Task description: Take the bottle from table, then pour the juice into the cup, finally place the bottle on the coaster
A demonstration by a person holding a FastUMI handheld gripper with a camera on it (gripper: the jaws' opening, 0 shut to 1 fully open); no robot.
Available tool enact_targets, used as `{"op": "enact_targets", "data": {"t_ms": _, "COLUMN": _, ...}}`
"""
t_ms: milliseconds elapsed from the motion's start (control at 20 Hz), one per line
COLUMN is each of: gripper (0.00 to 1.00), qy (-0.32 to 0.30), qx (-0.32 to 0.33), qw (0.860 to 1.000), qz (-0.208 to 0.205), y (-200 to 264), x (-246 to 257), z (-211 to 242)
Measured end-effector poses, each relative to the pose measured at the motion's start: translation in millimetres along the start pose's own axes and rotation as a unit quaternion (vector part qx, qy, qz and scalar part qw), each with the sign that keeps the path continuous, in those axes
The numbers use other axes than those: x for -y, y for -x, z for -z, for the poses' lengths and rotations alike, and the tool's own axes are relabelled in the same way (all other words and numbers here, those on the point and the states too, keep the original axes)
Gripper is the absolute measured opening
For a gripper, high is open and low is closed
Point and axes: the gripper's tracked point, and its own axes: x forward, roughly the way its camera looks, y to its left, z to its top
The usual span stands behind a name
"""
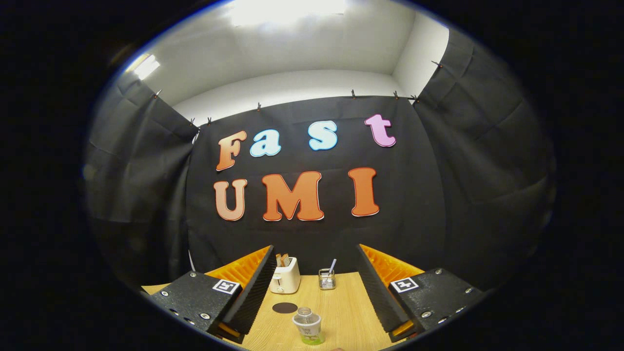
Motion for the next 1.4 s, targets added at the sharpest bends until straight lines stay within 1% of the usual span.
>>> {"op": "enact_targets", "data": {"t_ms": 150, "gripper": 0.97, "qy": 0.005, "qx": 0.010, "qw": 1.000, "qz": -0.024, "y": 1, "x": -12, "z": -3}}
{"op": "enact_targets", "data": {"t_ms": 300, "gripper": 0.97, "qy": -0.003, "qx": 0.020, "qw": 0.999, "qz": -0.029, "y": -1, "x": -16, "z": 4}}
{"op": "enact_targets", "data": {"t_ms": 450, "gripper": 0.97, "qy": 0.000, "qx": 0.025, "qw": 0.999, "qz": -0.044, "y": 1, "x": -27, "z": 17}}
{"op": "enact_targets", "data": {"t_ms": 550, "gripper": 0.97, "qy": 0.006, "qx": 0.028, "qw": 0.999, "qz": -0.038, "y": 1, "x": -23, "z": 27}}
{"op": "enact_targets", "data": {"t_ms": 750, "gripper": 0.97, "qy": 0.011, "qx": 0.016, "qw": 1.000, "qz": -0.012, "y": 0, "x": -12, "z": 64}}
{"op": "enact_targets", "data": {"t_ms": 850, "gripper": 0.97, "qy": 0.016, "qx": 0.002, "qw": 1.000, "qz": -0.020, "y": -1, "x": -16, "z": 87}}
{"op": "enact_targets", "data": {"t_ms": 900, "gripper": 0.97, "qy": 0.028, "qx": -0.003, "qw": 0.999, "qz": -0.021, "y": -1, "x": -16, "z": 97}}
{"op": "enact_targets", "data": {"t_ms": 1000, "gripper": 0.97, "qy": 0.063, "qx": -0.005, "qw": 0.998, "qz": -0.002, "y": -1, "x": -4, "z": 114}}
{"op": "enact_targets", "data": {"t_ms": 1100, "gripper": 0.97, "qy": 0.077, "qx": -0.016, "qw": 0.997, "qz": 0.007, "y": -2, "x": -4, "z": 135}}
{"op": "enact_targets", "data": {"t_ms": 1250, "gripper": 0.97, "qy": 0.063, "qx": -0.047, "qw": 0.997, "qz": 0.011, "y": -5, "x": -3, "z": 165}}
{"op": "enact_targets", "data": {"t_ms": 1400, "gripper": 0.97, "qy": 0.048, "qx": -0.065, "qw": 0.997, "qz": -0.008, "y": -7, "x": -11, "z": 185}}
